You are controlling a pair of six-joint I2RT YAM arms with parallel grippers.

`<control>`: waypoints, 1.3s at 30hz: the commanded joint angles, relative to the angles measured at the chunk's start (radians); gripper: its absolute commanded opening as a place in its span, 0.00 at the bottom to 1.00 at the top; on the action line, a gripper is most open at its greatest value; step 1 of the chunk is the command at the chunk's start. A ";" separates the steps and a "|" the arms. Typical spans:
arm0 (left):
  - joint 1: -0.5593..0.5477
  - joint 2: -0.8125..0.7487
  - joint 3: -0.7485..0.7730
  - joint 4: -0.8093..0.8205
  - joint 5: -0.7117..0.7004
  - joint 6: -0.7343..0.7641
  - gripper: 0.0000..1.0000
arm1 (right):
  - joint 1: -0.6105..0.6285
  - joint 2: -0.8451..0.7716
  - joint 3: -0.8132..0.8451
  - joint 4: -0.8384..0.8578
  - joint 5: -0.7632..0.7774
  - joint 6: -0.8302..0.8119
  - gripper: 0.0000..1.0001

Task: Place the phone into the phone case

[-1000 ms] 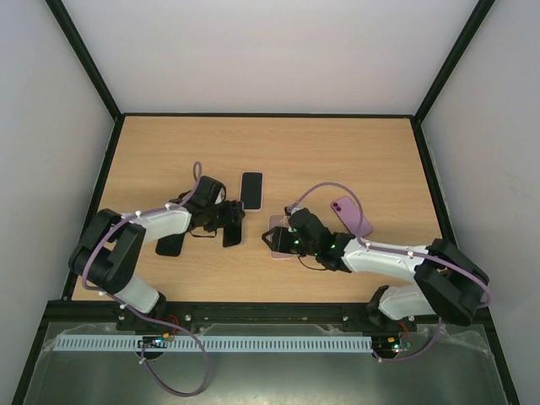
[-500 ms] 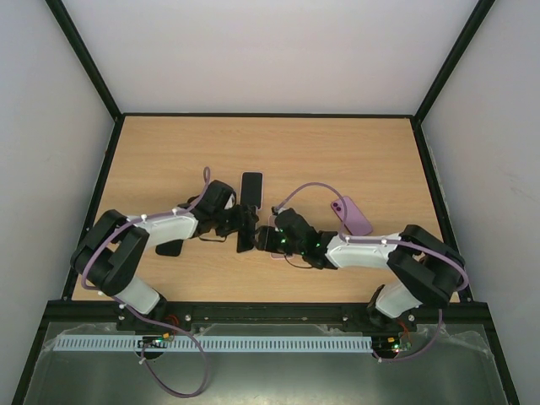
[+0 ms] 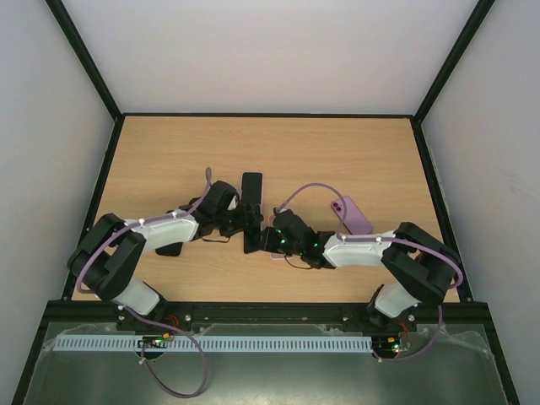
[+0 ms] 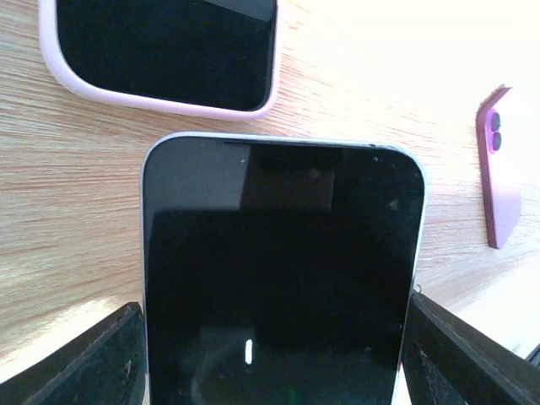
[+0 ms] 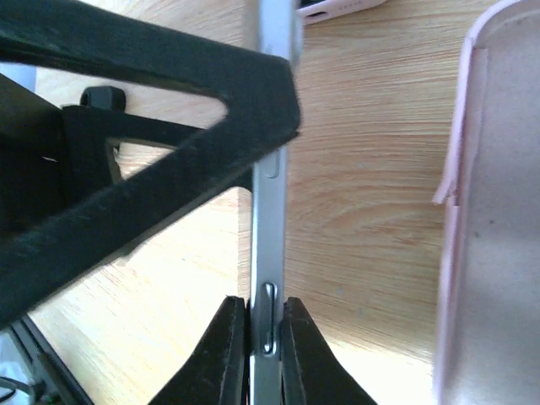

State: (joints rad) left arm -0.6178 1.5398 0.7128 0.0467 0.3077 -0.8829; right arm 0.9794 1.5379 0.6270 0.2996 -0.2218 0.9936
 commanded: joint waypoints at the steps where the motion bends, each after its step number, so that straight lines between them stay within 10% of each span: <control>1: -0.005 -0.055 -0.004 0.039 0.030 -0.032 0.47 | 0.007 -0.063 -0.039 0.058 0.029 0.001 0.05; 7: -0.006 -0.190 -0.028 0.047 0.080 -0.054 0.80 | 0.006 -0.176 -0.112 0.133 0.017 0.011 0.02; 13: -0.005 -0.390 -0.093 0.032 0.090 -0.043 0.92 | -0.015 -0.365 -0.176 0.175 0.024 -0.032 0.03; 39: -0.002 -0.706 -0.369 0.574 0.328 -0.270 0.54 | -0.041 -0.623 -0.327 0.566 -0.125 0.216 0.03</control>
State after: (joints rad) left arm -0.6189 0.8291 0.3611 0.4629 0.5869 -1.1004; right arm 0.9424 0.9237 0.3073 0.7097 -0.3153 1.1728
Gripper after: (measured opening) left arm 0.555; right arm 0.050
